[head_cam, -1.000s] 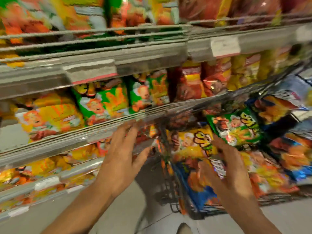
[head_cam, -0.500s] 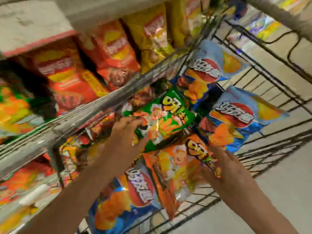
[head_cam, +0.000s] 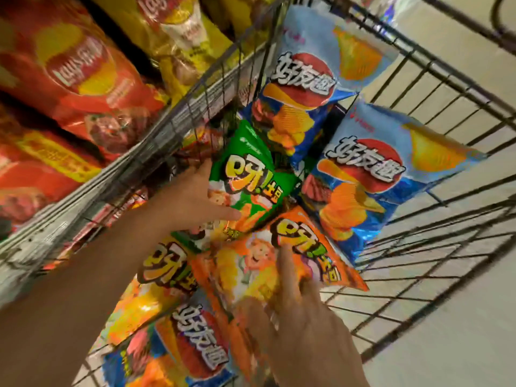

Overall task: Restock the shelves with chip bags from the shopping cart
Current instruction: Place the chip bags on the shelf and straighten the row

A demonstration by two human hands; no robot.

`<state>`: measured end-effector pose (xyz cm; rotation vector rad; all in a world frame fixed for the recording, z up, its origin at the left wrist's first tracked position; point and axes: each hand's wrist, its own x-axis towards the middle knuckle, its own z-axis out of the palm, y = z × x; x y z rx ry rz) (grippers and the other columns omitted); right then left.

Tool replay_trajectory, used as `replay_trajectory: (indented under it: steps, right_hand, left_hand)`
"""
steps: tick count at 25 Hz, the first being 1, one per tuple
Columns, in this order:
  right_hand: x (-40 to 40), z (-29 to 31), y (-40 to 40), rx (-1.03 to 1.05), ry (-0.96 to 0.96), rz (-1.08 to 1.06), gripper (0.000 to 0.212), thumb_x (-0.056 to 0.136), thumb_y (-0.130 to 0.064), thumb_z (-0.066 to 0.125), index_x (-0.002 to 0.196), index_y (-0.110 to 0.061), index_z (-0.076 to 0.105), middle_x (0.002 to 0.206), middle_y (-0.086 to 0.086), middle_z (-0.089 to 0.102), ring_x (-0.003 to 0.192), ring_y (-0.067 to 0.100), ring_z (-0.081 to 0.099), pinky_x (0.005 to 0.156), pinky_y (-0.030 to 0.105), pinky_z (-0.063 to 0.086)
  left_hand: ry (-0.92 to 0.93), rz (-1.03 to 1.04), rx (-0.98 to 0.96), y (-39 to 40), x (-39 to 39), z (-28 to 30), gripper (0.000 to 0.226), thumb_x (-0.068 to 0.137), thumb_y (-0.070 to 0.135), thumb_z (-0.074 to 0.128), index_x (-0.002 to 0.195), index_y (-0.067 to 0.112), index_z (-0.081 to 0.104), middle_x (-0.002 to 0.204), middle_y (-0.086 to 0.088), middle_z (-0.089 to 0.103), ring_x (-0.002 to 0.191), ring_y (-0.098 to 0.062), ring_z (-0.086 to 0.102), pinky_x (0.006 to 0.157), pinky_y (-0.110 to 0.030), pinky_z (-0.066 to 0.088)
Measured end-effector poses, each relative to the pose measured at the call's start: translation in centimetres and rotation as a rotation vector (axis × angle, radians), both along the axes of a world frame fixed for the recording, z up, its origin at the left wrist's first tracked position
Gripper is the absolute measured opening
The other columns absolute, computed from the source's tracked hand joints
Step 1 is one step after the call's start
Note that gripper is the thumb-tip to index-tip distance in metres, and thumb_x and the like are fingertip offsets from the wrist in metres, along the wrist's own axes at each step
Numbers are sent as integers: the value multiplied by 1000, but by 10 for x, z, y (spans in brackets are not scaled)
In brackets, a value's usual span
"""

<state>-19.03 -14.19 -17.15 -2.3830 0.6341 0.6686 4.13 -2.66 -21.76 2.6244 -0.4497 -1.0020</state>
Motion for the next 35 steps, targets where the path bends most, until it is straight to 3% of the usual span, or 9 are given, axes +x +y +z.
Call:
replay_trajectory:
  steps: [6, 11, 14, 17, 19, 23, 26, 32, 35]
  right_hand:
    - [-9, -36, 32, 434, -520, -542, 96, 71, -61, 69, 153, -47, 23, 145, -11, 48, 133, 11, 51, 104, 37, 48]
    - [-42, -32, 42, 427, -577, -390, 101, 77, -40, 80, 156, -44, 18, 149, -13, 43, 133, 7, 50, 100, 37, 53]
    - [-63, -6, 52, 304, -754, -238, 117, 73, -24, 81, 158, -46, 3, 155, -21, 29, 136, -1, 42, 98, 27, 53]
    - [-93, 29, 69, 588, -867, -308, 112, 69, -31, 85, 154, -51, 14, 145, -21, 47, 121, 3, 60, 83, 26, 59]
    - [-114, 54, 88, 844, -821, -553, 100, 62, -48, 89, 146, -50, 35, 123, -18, 64, 104, 1, 69, 72, 21, 59]
    - [-161, 112, 134, 1249, -472, -646, 63, 69, -32, 80, 128, -34, 60, 121, -3, 74, 103, 20, 74, 72, 36, 62]
    - [-203, 162, 176, 1406, -371, -536, 70, 74, -21, 80, 135, -42, 52, 128, -1, 70, 112, 29, 70, 86, 53, 59]
    - [-265, 256, 237, 876, -639, -123, 118, 50, -36, 95, 144, -61, 29, 142, -16, 57, 120, 8, 63, 104, 43, 50]
    - [-283, 287, 260, 688, -677, 51, 126, 44, -59, 92, 145, -64, 16, 145, -17, 45, 115, -2, 54, 95, 28, 48]
  left_hand:
    - [-62, -16, -79, 29, -16, 37, 93, 55, 67, 84, 132, 24, 53, 126, -5, 60, 117, -26, 59, 101, -46, 50]
    - [-282, 62, -203, 72, -54, 78, 91, 59, 65, 78, 138, 32, 49, 130, 2, 53, 122, -17, 51, 100, -40, 48]
    - [-268, 206, -425, 114, -95, 99, 78, 71, 54, 84, 139, 42, 48, 127, 24, 60, 109, 7, 56, 89, -18, 45]
    - [-197, 487, -631, 160, -158, 111, 62, 73, 49, 85, 124, 57, 52, 112, 37, 65, 105, 9, 64, 88, -33, 54]
    - [-155, 646, -741, 190, -211, 121, 65, 69, 46, 89, 122, 59, 52, 115, 29, 69, 109, -12, 70, 84, -52, 59]
    - [-236, 753, -881, 249, -316, 179, 78, 59, 47, 92, 128, 48, 54, 105, 30, 73, 97, 2, 71, 67, -11, 55]
    - [-247, 786, -863, 300, -379, 240, 90, 57, 49, 94, 135, 48, 49, 116, 19, 73, 108, -2, 69, 85, -23, 58]
    - [-308, 938, -972, 389, -464, 326, 54, 70, 27, 94, 106, 50, 60, 90, 10, 77, 82, -14, 74, 70, -52, 64]
    - [-339, 987, -1050, 419, -496, 342, 50, 73, 28, 91, 103, 54, 61, 92, 18, 76, 81, -7, 74, 71, -47, 64]
